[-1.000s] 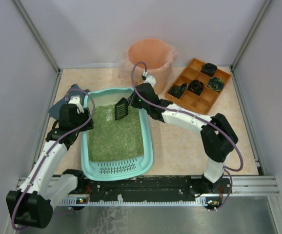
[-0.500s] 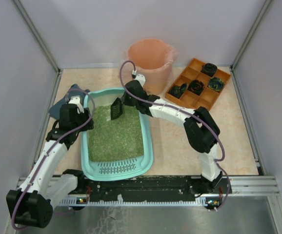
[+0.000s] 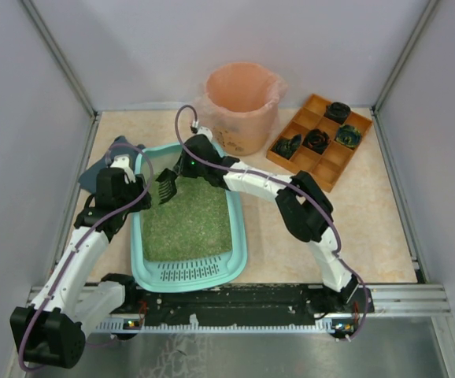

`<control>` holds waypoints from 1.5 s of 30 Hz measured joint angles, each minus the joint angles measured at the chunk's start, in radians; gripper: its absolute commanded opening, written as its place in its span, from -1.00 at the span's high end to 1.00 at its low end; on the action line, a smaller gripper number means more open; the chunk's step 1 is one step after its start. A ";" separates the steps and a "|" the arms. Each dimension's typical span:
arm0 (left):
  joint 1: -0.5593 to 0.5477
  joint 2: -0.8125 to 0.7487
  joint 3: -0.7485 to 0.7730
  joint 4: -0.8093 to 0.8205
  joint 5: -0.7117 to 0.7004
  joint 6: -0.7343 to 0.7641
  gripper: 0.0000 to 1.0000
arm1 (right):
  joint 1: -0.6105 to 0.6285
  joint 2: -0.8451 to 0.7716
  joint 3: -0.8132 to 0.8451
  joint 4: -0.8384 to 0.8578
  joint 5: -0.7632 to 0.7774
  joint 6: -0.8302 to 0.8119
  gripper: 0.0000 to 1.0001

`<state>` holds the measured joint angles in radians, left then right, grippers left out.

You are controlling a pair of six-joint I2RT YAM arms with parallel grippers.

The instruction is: Clean the litter box

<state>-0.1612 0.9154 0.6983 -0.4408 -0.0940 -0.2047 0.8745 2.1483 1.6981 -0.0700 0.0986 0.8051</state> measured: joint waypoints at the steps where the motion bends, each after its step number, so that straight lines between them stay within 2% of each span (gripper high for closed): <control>1: 0.000 0.000 0.000 0.000 0.000 0.000 -0.21 | 0.001 0.008 0.012 0.002 -0.017 -0.001 1.00; 8: 0.000 0.000 0.000 0.000 -0.001 0.000 -0.21 | -0.009 0.034 0.039 0.042 -0.146 -0.073 1.00; 14: 0.000 0.000 0.000 -0.002 -0.005 0.000 -0.21 | -0.010 -0.009 -0.068 0.131 -0.240 -0.124 1.00; 22: 0.000 0.000 0.000 -0.002 -0.005 0.000 -0.21 | -0.002 -0.070 -0.161 0.139 -0.333 -0.122 1.00; 33: 0.000 0.000 0.000 -0.002 -0.005 0.000 -0.21 | 0.011 -0.152 -0.326 0.182 -0.306 0.065 1.00; 45: 0.000 0.000 0.000 -0.002 -0.005 0.001 -0.20 | 0.063 -0.185 -0.362 0.182 -0.196 0.175 1.00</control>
<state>-0.1612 0.9154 0.6983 -0.4431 -0.0990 -0.2039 0.9371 1.9636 1.3361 0.1116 -0.0975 0.9798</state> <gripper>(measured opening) 0.605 0.162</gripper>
